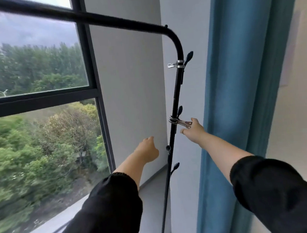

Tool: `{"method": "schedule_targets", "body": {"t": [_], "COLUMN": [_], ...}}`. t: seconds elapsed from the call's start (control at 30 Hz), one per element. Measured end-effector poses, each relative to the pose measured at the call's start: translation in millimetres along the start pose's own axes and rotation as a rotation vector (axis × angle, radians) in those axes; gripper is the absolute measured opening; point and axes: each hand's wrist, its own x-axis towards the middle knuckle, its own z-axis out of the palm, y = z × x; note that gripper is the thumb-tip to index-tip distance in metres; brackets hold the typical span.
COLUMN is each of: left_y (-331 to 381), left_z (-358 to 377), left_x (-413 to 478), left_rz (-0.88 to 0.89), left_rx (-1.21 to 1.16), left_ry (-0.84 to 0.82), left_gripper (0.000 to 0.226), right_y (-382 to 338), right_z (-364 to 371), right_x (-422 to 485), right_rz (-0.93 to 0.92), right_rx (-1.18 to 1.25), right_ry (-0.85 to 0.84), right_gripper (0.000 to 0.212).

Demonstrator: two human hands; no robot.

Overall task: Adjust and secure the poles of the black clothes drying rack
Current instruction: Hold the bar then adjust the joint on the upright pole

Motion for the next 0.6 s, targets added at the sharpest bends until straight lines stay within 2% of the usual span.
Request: {"method": "schedule_targets", "body": {"t": [0.13,0.23,0.3,0.43,0.6], "left_y": [-19.0,-23.9,-22.5,-14.5,-11.7], "left_z": [32.7,54.3,67.7,91.6,104.9], "left_x": [5.8,12.9,17.6,30.4,46.6], "left_rz": [-0.044,-0.075,-0.094,-0.103,-0.096], "left_rx": [-0.064,-0.142,-0.187,-0.216,-0.223], "left_ry": [-0.090,-0.110,-0.128,-0.166,-0.180], "left_gripper": [0.062,0.062,0.061,0.057,0.042], "right_y": [32.6,48.8,57.7,68.3,74.7], "right_z": [14.0,19.2,22.9,36.6,47.2], "right_x": [4.0,13.1,17.6,27.3,51.8], "right_rz": [0.088,0.150,0.154,0.063,-0.059], "right_rx": [0.196,0.319,0.316,0.241,0.150], "right_ry": [0.066,-0.010,-0.093,-0.144,-0.182], "right_gripper": [0.069,0.071,0.061,0.020,0.012]}}
